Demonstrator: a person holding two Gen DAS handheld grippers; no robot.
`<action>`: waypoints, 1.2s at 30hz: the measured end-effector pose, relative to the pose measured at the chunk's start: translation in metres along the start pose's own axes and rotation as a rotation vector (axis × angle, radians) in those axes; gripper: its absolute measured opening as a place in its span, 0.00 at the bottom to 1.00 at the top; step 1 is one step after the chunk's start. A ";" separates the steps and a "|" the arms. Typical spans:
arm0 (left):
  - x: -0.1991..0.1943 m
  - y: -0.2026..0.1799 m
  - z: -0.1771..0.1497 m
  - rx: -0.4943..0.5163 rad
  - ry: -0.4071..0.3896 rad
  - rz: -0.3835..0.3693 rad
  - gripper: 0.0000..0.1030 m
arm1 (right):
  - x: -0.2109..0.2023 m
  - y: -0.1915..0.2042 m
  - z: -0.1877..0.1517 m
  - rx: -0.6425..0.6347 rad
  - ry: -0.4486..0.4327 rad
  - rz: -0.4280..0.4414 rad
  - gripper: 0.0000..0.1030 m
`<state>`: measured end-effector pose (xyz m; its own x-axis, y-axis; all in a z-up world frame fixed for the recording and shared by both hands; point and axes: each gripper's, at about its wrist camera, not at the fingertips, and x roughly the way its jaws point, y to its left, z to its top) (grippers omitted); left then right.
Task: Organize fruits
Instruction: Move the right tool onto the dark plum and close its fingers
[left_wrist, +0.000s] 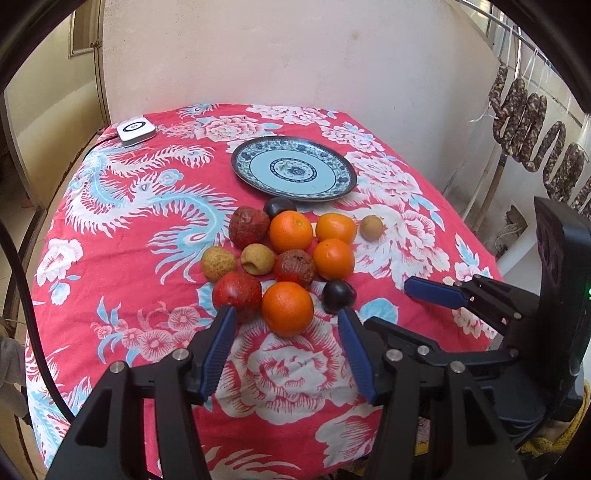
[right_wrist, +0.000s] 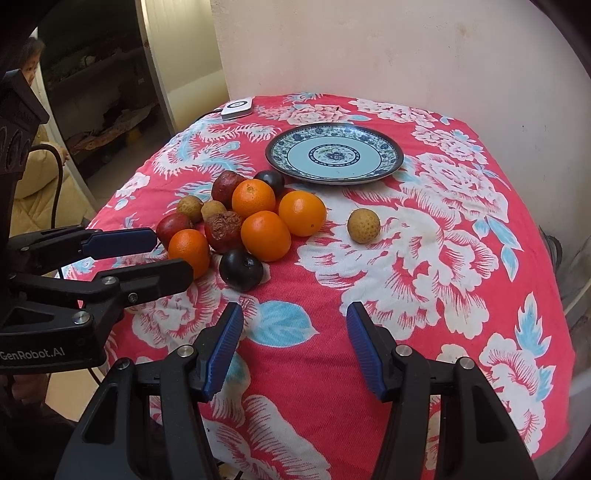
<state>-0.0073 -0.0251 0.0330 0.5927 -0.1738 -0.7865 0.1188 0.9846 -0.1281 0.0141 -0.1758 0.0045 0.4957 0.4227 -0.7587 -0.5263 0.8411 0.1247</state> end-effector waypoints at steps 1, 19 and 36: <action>0.000 -0.001 0.001 0.006 -0.002 0.005 0.58 | 0.000 0.000 0.000 -0.001 0.000 0.000 0.58; -0.002 0.001 0.001 -0.039 0.008 0.103 0.42 | -0.001 -0.005 -0.001 0.015 -0.007 0.016 0.58; 0.003 -0.010 0.005 -0.011 0.016 0.064 0.27 | -0.005 -0.009 -0.004 0.025 -0.021 0.019 0.58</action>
<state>-0.0028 -0.0352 0.0345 0.5863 -0.1107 -0.8025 0.0729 0.9938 -0.0839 0.0133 -0.1871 0.0048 0.5001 0.4457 -0.7425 -0.5189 0.8407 0.1550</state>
